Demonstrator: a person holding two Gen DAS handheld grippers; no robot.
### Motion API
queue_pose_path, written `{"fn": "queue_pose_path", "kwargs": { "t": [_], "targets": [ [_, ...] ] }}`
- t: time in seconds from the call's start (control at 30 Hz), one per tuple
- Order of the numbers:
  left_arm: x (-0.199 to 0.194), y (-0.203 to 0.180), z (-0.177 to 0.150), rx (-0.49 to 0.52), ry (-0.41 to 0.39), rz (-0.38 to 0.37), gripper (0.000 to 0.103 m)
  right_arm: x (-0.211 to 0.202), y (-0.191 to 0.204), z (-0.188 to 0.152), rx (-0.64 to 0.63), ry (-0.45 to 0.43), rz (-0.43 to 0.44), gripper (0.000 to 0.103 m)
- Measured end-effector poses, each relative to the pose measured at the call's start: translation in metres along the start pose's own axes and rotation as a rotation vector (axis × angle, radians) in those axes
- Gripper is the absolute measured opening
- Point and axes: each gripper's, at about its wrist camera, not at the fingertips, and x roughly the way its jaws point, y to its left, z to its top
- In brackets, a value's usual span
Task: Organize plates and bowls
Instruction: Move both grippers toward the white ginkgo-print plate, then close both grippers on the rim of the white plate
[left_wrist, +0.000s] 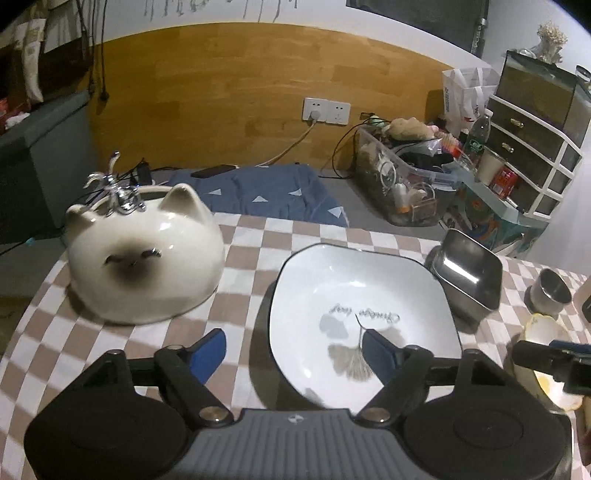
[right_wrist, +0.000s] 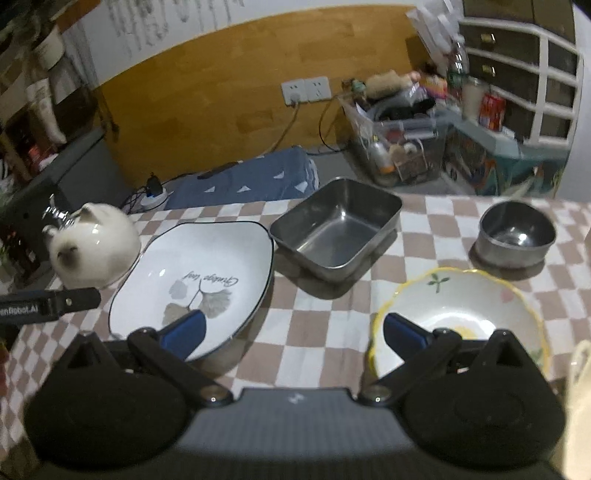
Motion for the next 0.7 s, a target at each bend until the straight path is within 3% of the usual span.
{"fn": "queue_pose_path", "kwargs": {
  "t": [0.1, 0.17, 0.23, 0.33, 0.57, 0.7],
  "targets": [
    [0.016, 0.008, 0.006, -0.021, 0.014, -0.010, 0.067, 0.020, -0.005, 0.007, 0.098, 0.022, 0.026, 0.103],
    [0.027, 0.012, 0.009, -0.032, 0.035, -0.014, 0.063, 0.032, -0.011, 0.007, 0.171, 0.042, 0.057, 0.098],
    [0.038, 0.017, 0.010, -0.044, 0.061, -0.020, 0.057, 0.047, -0.016, 0.011, 0.230, 0.080, 0.092, 0.080],
    [0.052, 0.025, 0.011, -0.068, 0.102, -0.031, 0.051, 0.064, -0.020, 0.016, 0.278, 0.118, 0.129, 0.065],
    [0.074, 0.040, 0.013, -0.123, 0.146, -0.071, 0.042, 0.089, -0.015, 0.022, 0.288, 0.144, 0.165, 0.044],
    [0.083, 0.040, 0.014, -0.131, 0.152, -0.104, 0.028, 0.102, -0.009, 0.025, 0.275, 0.167, 0.177, 0.027]
  ]
}}
